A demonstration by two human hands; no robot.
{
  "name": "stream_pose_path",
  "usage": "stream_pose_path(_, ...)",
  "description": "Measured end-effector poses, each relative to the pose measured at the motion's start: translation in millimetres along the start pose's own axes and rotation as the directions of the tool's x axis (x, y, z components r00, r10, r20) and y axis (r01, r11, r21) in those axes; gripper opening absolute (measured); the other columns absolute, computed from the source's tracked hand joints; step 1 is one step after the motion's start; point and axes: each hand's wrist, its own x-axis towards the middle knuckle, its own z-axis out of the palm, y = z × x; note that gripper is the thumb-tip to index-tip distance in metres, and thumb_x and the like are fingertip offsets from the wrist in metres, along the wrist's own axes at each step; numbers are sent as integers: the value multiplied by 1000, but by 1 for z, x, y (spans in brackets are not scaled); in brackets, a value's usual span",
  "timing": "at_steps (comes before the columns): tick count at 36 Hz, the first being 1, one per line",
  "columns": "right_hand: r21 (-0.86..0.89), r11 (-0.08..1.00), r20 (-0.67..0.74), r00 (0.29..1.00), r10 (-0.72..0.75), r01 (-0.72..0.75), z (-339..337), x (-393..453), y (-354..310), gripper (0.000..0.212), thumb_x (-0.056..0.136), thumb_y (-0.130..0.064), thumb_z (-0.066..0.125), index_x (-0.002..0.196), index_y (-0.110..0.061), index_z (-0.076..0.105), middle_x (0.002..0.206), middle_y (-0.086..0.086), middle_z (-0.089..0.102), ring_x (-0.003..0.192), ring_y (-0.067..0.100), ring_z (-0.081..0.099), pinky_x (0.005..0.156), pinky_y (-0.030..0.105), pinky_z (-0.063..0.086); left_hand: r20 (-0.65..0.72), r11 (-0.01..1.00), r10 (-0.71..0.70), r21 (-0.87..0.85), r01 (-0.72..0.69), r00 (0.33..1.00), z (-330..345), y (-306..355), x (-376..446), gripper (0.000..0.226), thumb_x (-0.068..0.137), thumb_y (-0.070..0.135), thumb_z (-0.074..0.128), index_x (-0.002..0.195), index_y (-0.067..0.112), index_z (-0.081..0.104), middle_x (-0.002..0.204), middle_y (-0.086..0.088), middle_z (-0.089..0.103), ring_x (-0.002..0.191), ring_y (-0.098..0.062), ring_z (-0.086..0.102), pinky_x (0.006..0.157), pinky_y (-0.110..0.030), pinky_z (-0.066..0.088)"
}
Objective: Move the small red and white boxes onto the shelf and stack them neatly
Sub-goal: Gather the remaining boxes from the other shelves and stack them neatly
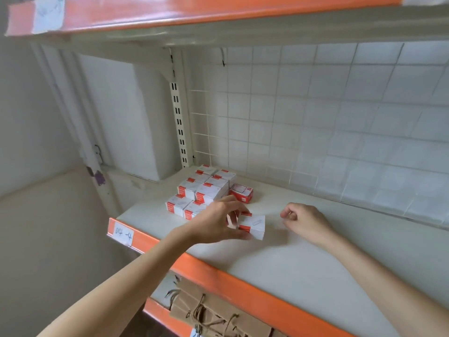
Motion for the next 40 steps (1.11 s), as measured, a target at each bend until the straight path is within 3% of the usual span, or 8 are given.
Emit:
stream_pose_path(4,-32,998,-41,998,-52,51,23,9,-36,18,81,-12,55,89,-24,66,72,-13,59,80,17,59,69,25,42,-37,999,-45,-7,45,998,-33,-22,-18,49,71,35,80,114,19,63,91,12,49,77,-5,54,71,-18,47)
stream_pose_path(6,-67,994,-62,994,-93,89,38,10,-51,16,83,-15,54,91,-22,66,80,-7,63,86,20,61,69,26,43,-69,997,-74,-9,74,995,-49,-36,-27,46,70,31,82,111,15,65,92,3,54,77,-13,59,72,-23,50)
stream_pose_path(8,-158,981,-120,983,-136,116,52,9,-59,13,86,-19,53,95,-20,62,91,-3,67,91,25,62,70,30,43,-104,994,-113,-24,111,988,-63,-52,-35,46,69,29,83,109,13,66,91,1,56,74,-12,59,72,-23,52)
stream_pose_path(11,-280,953,-210,962,-173,111,63,6,-60,13,91,-25,48,99,-20,55,104,-2,65,94,28,61,70,32,43,-134,986,-167,-43,162,977,-81,-74,-46,47,68,29,84,108,13,67,88,6,56,71,-7,58,72,-23,51)
stream_pose_path(21,-354,931,-237,955,-181,89,68,4,-57,13,91,-25,45,102,-19,51,105,-3,63,92,28,60,69,32,43,-104,970,-235,-86,227,966,-98,-125,-48,43,68,24,84,103,24,59,94,3,61,77,-10,58,71,-16,49)
stream_pose_path(29,-369,929,-263,954,-148,43,70,1,-61,14,90,-23,47,102,-18,53,104,-3,64,91,27,61,70,32,43,-126,957,-241,-194,214,962,-91,-141,-42,44,67,12,84,97,24,54,94,-1,64,84,-20,62,81,-36,54)
stream_pose_path(35,-384,923,-275,951,-141,25,70,0,-65,14,91,-22,47,102,-16,53,100,-3,65,88,28,60,65,31,39,-150,960,-203,-223,167,968,-86,-138,-40,44,67,7,82,99,24,58,88,2,61,78,-13,60,79,-26,53)
stream_pose_path(40,-378,925,-274,952,-140,27,68,0,-66,13,91,-21,47,101,-16,53,100,-2,64,88,30,60,67,33,41,-153,965,-212,-189,182,965,-87,-134,-41,43,69,13,82,105,21,59,89,5,59,75,-4,57,66,-6,45)
